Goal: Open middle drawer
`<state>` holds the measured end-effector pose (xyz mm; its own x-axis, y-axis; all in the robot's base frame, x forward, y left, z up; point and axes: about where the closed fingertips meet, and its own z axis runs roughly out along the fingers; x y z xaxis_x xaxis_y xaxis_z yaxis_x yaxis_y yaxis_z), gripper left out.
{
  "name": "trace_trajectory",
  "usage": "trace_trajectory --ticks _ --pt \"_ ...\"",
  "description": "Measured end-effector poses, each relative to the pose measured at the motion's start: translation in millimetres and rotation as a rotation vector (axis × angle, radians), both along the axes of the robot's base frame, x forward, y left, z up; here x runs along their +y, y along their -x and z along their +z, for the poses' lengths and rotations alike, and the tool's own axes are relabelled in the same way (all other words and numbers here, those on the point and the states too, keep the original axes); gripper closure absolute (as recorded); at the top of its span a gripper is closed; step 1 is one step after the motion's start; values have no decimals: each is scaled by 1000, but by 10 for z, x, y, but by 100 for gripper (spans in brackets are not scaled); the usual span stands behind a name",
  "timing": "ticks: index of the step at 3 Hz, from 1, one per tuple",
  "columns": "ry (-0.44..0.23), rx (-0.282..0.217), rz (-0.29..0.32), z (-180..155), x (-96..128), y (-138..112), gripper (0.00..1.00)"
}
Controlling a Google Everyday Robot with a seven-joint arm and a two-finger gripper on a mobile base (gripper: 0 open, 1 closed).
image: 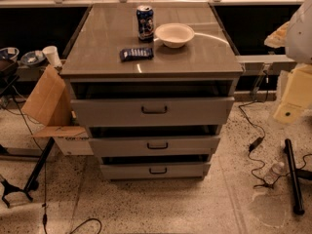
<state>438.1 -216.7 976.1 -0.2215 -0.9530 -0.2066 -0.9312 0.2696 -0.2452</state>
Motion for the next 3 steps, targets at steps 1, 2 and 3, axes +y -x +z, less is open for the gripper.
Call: trace_trajectory --ticks 1,2,3 --pt "0 0 0 0 0 0 0" --pt "-15 20 39 -239 70 2 0" --pt "-67 54 129 -826 284 34 0"
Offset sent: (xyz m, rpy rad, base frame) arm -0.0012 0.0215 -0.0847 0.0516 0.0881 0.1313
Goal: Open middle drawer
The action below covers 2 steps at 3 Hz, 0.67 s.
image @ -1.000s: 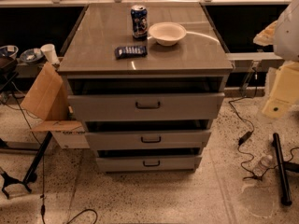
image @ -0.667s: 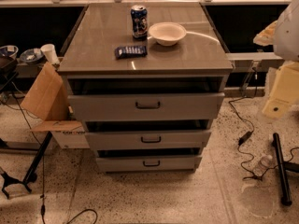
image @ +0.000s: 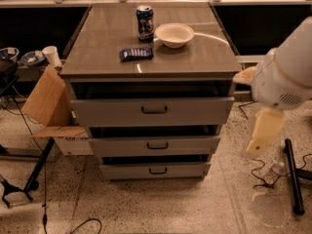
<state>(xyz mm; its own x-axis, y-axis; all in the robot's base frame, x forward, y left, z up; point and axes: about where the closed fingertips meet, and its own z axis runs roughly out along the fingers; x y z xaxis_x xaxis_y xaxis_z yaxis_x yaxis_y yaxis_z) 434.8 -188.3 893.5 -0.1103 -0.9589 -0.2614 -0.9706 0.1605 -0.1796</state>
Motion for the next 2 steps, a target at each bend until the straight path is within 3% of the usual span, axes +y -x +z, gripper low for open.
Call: trace_trajectory --ticks 2 --pt "-105 18 152 -1486 514 -62 0"
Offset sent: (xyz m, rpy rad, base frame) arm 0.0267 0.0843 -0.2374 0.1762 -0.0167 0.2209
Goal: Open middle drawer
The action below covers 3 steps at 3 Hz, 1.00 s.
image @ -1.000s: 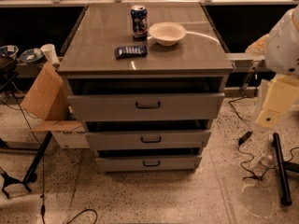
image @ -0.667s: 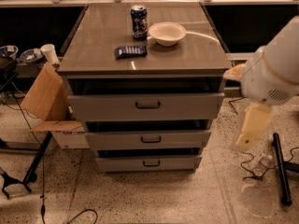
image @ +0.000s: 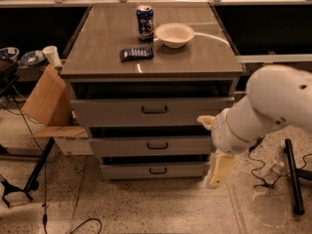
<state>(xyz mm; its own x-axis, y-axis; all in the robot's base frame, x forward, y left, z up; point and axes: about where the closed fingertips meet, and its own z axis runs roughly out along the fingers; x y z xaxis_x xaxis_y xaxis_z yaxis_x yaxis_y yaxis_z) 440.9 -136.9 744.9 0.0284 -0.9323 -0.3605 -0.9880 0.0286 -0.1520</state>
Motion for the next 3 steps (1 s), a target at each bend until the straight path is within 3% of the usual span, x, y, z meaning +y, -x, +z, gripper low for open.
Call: trace_trajectory --ticks 2,3 --pt "54 73 140 -1102 587 -326 0" --pt "52 76 140 -1120 597 -332 0"
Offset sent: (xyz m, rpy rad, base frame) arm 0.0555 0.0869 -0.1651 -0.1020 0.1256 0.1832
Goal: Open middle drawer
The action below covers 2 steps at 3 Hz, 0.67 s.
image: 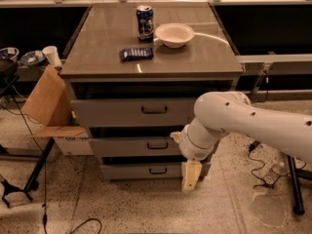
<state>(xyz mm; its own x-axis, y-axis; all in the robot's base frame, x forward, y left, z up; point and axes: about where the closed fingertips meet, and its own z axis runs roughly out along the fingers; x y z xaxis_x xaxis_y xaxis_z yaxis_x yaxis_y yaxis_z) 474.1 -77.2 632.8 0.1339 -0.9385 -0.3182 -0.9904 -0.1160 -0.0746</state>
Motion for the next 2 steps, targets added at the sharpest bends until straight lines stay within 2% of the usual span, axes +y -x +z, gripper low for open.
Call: trace_trajectory --ticks 1,2 --pt "-5 -1 -18 -203 131 -178 0" --pt "7 -6 -50 -490 234 -489 0"
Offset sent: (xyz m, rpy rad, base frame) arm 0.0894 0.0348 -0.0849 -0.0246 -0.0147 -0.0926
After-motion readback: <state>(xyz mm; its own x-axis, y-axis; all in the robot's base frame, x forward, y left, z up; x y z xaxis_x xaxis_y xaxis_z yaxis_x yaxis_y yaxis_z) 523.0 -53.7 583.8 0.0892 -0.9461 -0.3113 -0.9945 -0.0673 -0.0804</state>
